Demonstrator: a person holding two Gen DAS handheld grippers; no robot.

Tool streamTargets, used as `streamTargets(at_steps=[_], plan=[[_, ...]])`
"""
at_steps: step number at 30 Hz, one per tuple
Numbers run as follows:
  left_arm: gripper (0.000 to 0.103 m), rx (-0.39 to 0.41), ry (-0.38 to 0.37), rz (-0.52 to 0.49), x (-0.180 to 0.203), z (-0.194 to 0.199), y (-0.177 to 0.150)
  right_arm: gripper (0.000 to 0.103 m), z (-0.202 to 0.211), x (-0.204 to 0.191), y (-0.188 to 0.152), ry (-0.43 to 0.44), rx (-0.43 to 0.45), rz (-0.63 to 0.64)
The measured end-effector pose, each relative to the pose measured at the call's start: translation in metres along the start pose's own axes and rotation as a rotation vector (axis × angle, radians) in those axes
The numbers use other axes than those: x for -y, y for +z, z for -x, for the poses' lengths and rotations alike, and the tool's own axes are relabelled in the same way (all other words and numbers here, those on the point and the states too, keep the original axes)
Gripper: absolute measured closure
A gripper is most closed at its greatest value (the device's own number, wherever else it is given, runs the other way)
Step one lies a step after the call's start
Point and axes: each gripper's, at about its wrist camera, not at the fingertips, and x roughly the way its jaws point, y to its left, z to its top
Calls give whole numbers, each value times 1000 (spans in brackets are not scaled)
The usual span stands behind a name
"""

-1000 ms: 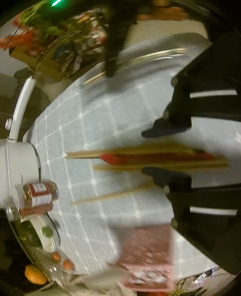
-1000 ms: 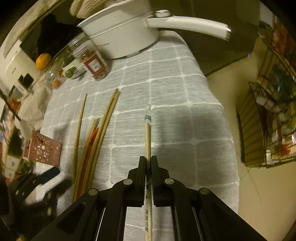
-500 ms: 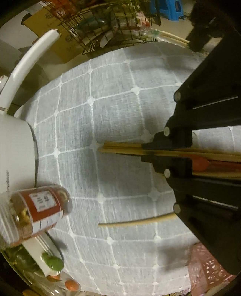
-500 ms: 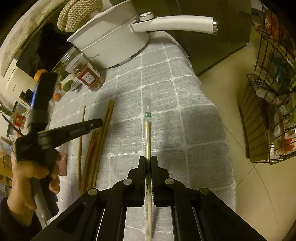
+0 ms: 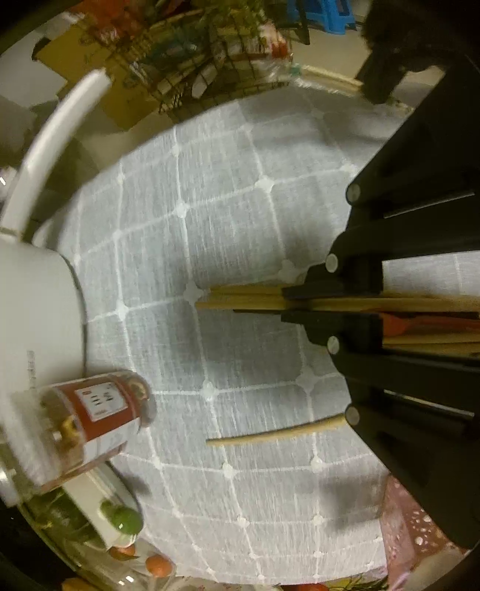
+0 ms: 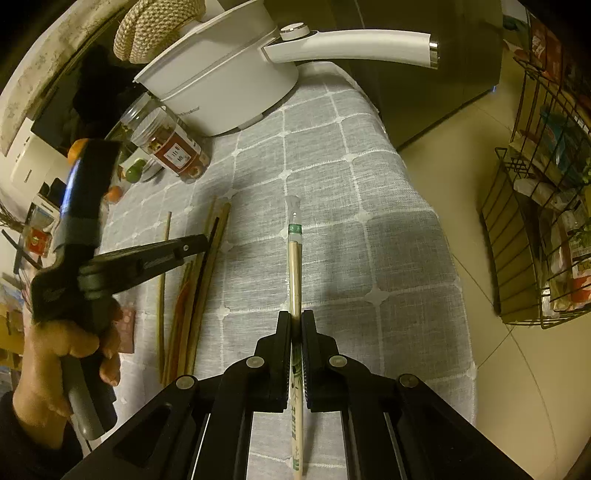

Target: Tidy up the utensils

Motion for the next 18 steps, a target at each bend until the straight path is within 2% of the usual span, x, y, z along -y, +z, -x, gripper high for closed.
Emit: streamTargets(at_steps=[10,18], plan=[[97,197,-80,-110,9,90,-48,98,39,-17,-10,-15,106,54],[98,364,-132,-106,-12,152,-108,98,65,-48,-30,-39,189,137]])
